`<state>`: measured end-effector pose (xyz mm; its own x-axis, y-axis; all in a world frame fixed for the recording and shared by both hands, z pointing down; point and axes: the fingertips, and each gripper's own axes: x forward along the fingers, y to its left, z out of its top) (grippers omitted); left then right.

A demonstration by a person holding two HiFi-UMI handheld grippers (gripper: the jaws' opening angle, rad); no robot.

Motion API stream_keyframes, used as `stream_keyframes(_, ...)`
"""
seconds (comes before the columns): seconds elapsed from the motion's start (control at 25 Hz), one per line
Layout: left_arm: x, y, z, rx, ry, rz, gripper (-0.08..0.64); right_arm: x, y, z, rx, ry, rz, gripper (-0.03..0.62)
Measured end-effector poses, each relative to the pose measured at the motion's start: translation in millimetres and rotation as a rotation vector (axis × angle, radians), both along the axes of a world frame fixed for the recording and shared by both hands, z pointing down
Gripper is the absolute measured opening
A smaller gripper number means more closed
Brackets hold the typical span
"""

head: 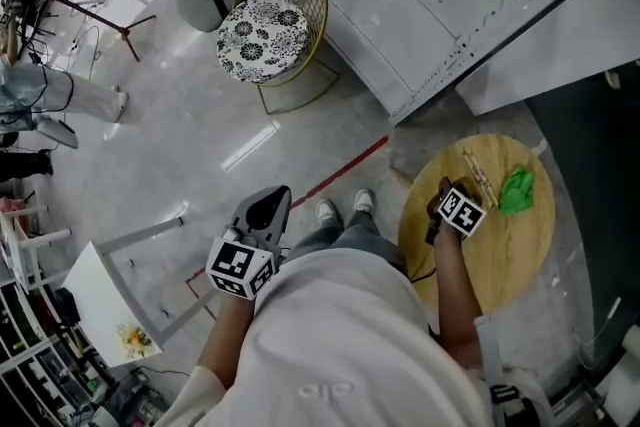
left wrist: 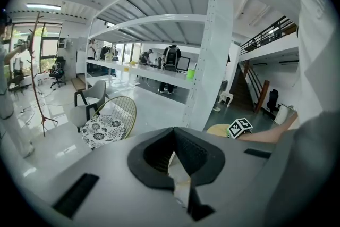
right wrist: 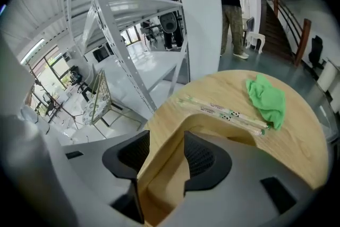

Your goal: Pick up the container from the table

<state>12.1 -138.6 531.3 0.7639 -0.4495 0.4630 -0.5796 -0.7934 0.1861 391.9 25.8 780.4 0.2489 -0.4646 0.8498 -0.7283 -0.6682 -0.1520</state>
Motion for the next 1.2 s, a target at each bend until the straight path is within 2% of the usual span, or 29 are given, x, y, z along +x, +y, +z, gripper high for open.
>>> stream_keyframes(0.2,-16,2,6,-0.013,-0.017,-0.054,0.015,1,-4,18,-0.047,-0.023,0.006,0.200)
stream_keyframes(0.28,-23,1,7,-0.016,-0.021,-0.069,0.016,0,-5,21,-0.062,-0.025,0.016,0.172)
stream_keyframes(0.36,-30,0,6,-0.015,-0.022,-0.086,0.015,-2,-7,23,-0.074,-0.023,0.015,0.106)
stream_keyframes(0.4,-34,-1,6,-0.014,-0.021,-0.095,0.015,-3,-10,23,-0.078,-0.020,0.008,0.076)
stream_keyframes(0.68,-54,-7,2,0.001,-0.005,-0.160,0.015,-24,-38,6,-0.087,0.018,-0.099,0.048)
stream_keyframes(0.96,-75,-17,-10,0.030,0.033,-0.220,0.015,-65,-91,-34,-0.001,0.028,-0.213,0.038)
stream_keyframes(1.2,-89,-26,-18,0.058,0.065,-0.272,0.015,-111,-145,-80,0.134,0.017,-0.367,0.037)
